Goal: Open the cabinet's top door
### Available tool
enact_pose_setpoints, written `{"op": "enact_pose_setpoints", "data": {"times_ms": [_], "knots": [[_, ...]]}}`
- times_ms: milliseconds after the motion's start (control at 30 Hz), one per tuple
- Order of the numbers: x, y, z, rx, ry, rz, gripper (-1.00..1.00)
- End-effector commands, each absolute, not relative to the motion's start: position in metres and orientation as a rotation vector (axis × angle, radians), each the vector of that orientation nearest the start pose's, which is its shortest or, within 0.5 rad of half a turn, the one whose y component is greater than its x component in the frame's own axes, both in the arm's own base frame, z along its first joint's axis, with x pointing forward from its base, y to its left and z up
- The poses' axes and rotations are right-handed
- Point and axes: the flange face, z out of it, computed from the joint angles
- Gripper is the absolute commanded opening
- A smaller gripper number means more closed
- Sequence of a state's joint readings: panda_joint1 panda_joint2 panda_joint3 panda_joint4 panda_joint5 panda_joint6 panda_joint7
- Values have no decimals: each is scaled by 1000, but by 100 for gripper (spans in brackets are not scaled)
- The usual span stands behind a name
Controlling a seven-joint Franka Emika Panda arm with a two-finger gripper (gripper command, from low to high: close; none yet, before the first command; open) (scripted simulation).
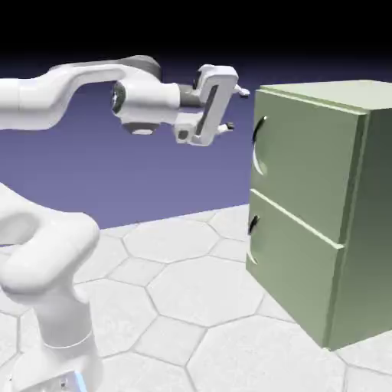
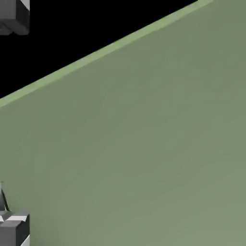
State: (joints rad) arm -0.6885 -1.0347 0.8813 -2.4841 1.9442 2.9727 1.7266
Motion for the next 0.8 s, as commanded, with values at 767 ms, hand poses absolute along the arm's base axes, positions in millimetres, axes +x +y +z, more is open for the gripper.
{"op": "enact_pose_setpoints", "data": {"times_ms": [767], "knots": [[422,180,458,649,1463,575,0]]}}
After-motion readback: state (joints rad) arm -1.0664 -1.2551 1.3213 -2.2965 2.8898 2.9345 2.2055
